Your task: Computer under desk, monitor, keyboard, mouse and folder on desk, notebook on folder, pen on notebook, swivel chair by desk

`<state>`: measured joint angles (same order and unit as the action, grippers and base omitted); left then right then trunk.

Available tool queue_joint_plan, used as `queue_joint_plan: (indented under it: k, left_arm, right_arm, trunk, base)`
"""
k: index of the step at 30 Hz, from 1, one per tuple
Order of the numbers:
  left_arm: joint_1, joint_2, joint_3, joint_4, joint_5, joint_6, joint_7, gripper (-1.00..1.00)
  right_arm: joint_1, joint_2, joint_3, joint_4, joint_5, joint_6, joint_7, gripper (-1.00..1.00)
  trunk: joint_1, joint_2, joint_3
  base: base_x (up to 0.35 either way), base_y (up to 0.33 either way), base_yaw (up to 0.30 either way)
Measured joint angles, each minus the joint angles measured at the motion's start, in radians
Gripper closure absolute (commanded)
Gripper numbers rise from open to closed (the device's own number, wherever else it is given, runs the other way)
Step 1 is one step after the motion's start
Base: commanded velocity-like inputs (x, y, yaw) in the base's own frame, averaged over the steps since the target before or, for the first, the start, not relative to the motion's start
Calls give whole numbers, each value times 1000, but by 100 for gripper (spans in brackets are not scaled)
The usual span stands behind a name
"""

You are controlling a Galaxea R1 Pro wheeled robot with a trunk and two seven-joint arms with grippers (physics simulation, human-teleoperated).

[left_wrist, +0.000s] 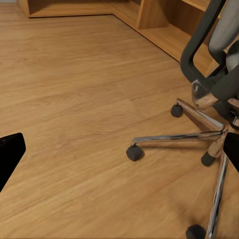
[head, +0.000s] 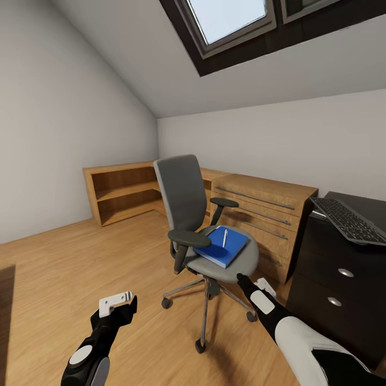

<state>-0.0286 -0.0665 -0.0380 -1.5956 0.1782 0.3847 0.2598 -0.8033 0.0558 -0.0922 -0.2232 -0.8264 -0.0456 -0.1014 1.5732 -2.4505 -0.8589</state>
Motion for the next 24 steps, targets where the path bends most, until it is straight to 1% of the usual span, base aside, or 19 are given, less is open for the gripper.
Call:
queue_joint_plan:
  k: [12,17,24]
  left_arm:
    - [0,0,0,0,0,-1,0,-100]
    - [0,0,0,0,0,-1,0,-100]
    - [0,0,0,0,0,-2,0,-100]
  right_arm:
    - [0,2,0,-2,5,1,0,-100]
    - [0,2,-1,-2,6,1,1,-100]
    - [0,13,0,-1,5,-1,1,-100]
  trunk:
    - [0,0,0]
    - [0,0,0]
    - [0,0,0]
  base:
    - [41,0,0]
    - [198,47,0]
    - [205,19,0]
